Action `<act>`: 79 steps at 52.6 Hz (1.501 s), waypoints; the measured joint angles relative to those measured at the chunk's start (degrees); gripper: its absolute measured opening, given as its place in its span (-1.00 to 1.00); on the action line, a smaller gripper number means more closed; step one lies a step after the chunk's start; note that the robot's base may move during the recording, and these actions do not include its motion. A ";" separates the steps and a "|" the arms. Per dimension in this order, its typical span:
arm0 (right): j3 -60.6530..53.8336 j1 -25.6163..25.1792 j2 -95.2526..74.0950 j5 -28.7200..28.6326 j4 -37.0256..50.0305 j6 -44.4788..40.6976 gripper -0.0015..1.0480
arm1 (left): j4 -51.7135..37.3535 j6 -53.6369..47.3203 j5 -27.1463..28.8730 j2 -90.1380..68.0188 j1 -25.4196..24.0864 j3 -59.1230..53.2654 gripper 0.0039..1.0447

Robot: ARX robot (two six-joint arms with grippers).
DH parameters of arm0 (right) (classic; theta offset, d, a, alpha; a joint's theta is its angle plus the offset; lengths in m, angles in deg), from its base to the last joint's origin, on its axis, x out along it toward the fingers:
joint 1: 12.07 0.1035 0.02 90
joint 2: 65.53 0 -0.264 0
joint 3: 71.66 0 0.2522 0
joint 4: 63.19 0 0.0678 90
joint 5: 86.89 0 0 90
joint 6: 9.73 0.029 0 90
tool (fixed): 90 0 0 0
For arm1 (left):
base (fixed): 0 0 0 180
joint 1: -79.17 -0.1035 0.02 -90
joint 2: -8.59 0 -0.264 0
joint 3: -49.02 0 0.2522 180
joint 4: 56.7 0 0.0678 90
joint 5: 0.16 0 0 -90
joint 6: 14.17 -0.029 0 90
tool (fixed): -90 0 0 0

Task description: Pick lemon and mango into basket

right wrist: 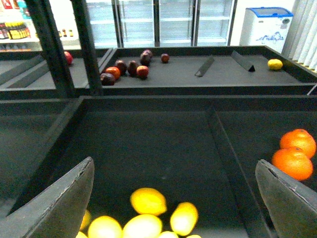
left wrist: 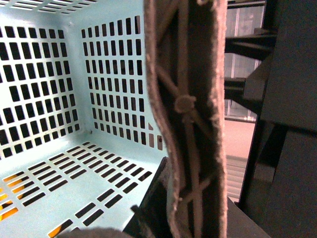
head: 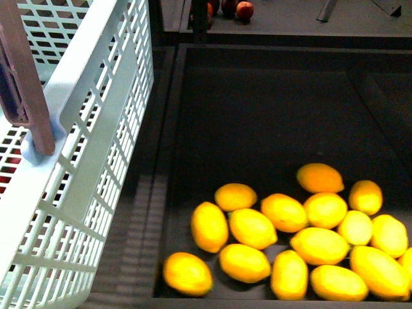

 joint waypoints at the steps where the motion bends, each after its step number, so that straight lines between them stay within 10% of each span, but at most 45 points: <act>1: 0.00 -0.02 0.02 -0.07 -0.02 0.02 0.83 | 0.00 -0.02 0.02 0.00 0.00 0.00 -0.89; 56: -0.02 -0.13 0.02 -0.39 -0.02 0.02 0.83 | 0.00 -1.49 1.77 0.11 -0.52 0.00 -0.89; 67: -0.02 -0.15 0.02 -0.20 -0.02 0.02 0.83 | 4.20 -28.98 1.75 -13.73 -0.31 8.15 -0.89; 79: -0.02 -0.13 0.02 -0.07 -0.02 0.02 0.83 | -2.14 -31.54 -8.48 -31.28 1.42 19.85 -0.89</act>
